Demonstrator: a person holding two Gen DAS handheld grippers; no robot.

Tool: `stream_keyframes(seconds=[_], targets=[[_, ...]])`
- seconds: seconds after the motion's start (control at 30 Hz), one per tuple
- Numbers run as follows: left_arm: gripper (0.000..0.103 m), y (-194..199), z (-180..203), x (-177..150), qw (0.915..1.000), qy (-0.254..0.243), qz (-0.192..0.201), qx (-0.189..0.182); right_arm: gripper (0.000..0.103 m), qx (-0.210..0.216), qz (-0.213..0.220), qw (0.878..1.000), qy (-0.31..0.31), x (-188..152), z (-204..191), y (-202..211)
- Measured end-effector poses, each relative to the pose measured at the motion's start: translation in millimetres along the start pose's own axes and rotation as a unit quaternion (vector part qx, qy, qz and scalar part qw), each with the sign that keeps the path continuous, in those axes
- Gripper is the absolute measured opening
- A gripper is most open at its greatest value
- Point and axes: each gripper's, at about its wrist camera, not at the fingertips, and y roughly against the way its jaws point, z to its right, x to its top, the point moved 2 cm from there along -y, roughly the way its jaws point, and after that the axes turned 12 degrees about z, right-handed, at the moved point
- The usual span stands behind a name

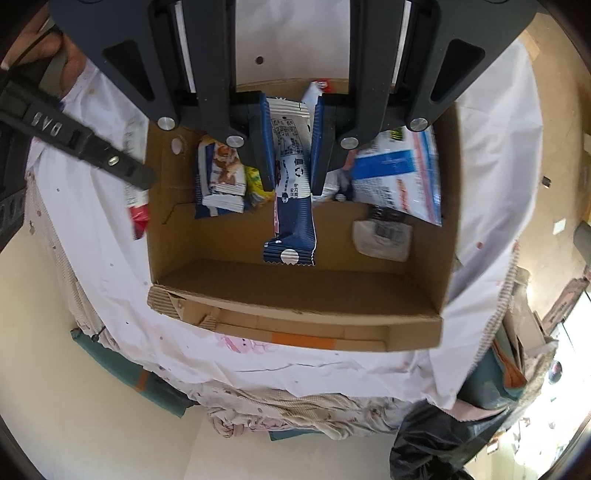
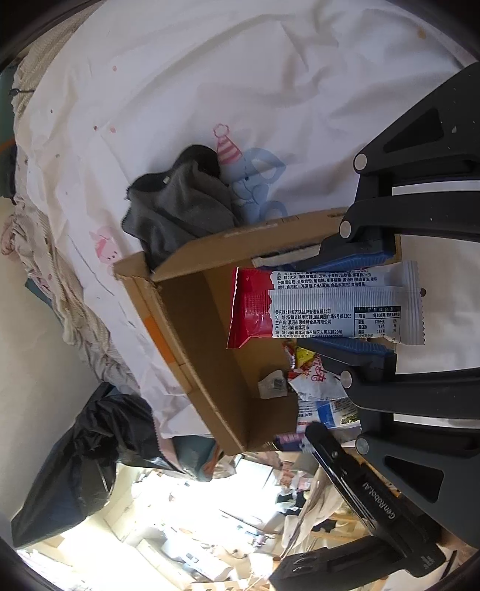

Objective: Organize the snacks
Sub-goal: 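Carry the red-and-white bar and blue stick snack over the box and lower them in, then open both grippers to drop the snacks into the box and withdraw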

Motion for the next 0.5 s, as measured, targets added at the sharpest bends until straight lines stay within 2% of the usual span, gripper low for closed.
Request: stream_keyframes(seconds=[0.2, 0.5], targets=[[0.015, -17, 13, -12, 0.9995, -0.028, -0.013, -0.004, 0.034, -0.004, -0.007, 1.000, 0.009, -3, -5, -11], [0.015, -28, 16, -17, 0.9993, -0.030, -0.022, -0.001, 0.036, -0.002, -0.012, 1.000, -0.006, -2, 1, -19]])
